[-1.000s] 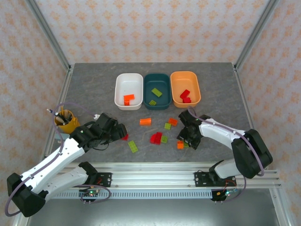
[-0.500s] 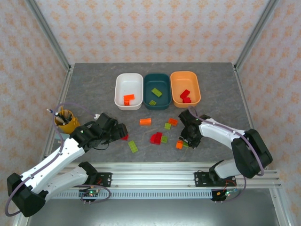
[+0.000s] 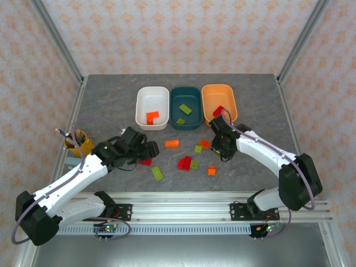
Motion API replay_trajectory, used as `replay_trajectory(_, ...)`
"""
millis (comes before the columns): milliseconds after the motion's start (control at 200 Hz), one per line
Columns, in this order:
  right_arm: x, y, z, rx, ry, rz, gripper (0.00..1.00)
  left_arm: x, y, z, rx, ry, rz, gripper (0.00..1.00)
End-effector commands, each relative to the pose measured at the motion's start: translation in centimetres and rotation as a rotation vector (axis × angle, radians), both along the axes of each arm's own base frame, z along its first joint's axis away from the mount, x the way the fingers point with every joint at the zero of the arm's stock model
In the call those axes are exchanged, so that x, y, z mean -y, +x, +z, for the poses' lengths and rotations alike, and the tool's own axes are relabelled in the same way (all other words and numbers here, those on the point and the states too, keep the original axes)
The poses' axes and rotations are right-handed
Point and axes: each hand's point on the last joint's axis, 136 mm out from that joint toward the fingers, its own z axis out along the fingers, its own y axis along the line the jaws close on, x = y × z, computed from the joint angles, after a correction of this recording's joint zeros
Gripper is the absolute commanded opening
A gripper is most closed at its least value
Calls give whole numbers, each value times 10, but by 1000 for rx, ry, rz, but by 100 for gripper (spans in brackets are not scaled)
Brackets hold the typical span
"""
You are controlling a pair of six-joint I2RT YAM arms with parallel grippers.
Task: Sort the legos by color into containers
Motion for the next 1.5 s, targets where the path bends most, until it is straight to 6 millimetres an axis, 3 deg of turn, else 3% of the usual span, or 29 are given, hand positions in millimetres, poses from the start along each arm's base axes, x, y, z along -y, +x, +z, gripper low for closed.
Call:
replay_trajectory(0,-19,35,31,107,-65,144,29,6,18,24,68,4,0,80)
replay_trajectory(195,-70,102,45,158,-77,274,29,17,44,53,130,5,10,80)
replay_trajectory(330,-93,143,28,125,-106,295,28,34,65,70,167,-23,7,80)
replay_trajectory(490,-98,184,6,107,-165,267,29,50,90,88,197,-28,-5,80)
replay_trajectory(580,-96,196,-11,63,-190,240,29,55,98,94,210,-25,-9,80)
replay_trajectory(696,-98,204,-24,33,-200,234,37,54,100,93,202,-8,-6,80)
replay_trajectory(781,-103,208,-21,42,-183,242,49,46,95,87,179,25,11,80)
replay_trajectory(861,-108,211,-5,77,-165,253,60,36,89,78,150,58,33,80)
replay_trajectory(1051,-123,209,64,216,-126,302,70,8,67,57,73,122,62,80)
replay_trajectory(1246,-128,171,131,389,-93,387,69,-25,40,35,-3,172,106,81)
replay_trajectory(1386,-130,127,151,492,-16,486,68,-46,23,26,-40,179,167,81)
replay_trajectory(1491,-134,89,140,477,10,587,70,-60,8,22,-65,190,210,81)
